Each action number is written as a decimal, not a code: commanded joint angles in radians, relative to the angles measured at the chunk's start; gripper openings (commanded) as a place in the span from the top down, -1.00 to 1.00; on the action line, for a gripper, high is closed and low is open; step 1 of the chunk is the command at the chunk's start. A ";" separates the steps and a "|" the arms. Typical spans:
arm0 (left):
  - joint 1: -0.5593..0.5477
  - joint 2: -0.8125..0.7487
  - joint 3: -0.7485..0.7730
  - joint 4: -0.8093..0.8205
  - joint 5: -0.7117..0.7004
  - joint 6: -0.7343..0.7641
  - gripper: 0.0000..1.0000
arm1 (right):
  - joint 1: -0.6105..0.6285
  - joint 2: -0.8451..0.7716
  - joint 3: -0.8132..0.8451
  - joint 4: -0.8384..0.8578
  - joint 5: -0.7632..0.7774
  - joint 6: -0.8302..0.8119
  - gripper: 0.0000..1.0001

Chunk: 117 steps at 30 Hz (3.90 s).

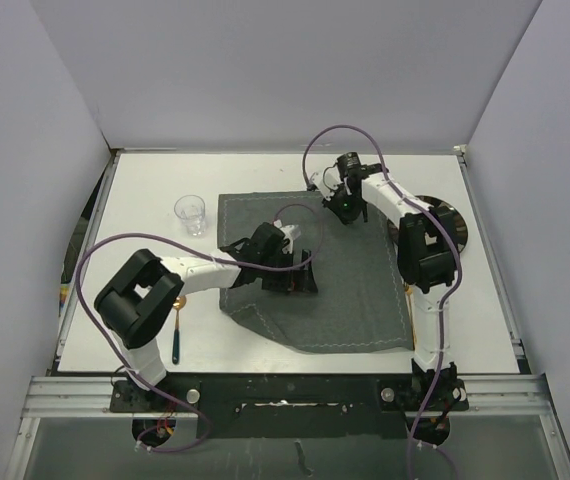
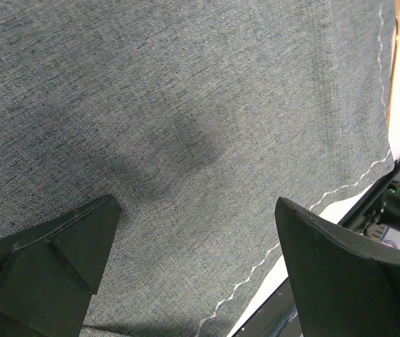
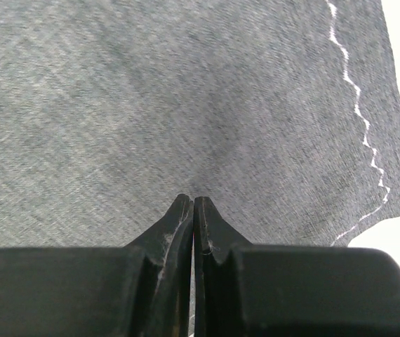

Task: Set the dinner table for one person
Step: Flatten out the napkin at the center of the board.

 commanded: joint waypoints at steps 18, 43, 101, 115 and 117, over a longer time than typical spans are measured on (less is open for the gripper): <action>-0.036 -0.311 -0.159 -0.175 -0.189 -0.094 -0.96 | -0.037 -0.101 -0.101 0.239 0.042 0.030 1.00; -0.038 -0.305 -0.230 -0.166 -0.229 -0.075 -0.96 | 0.004 -0.071 0.015 0.119 0.080 0.055 1.00; -0.053 -0.250 -0.022 -0.260 -0.313 -0.143 -0.96 | 0.025 0.008 -0.181 0.270 -0.029 0.053 1.00; -0.085 -0.299 -0.117 -0.307 -0.267 -0.258 -0.96 | 0.018 0.038 -0.126 0.265 -0.040 0.072 1.00; -0.092 -0.310 -0.136 -0.333 -0.249 -0.286 -0.96 | 0.018 0.043 -0.119 0.265 -0.036 0.072 1.00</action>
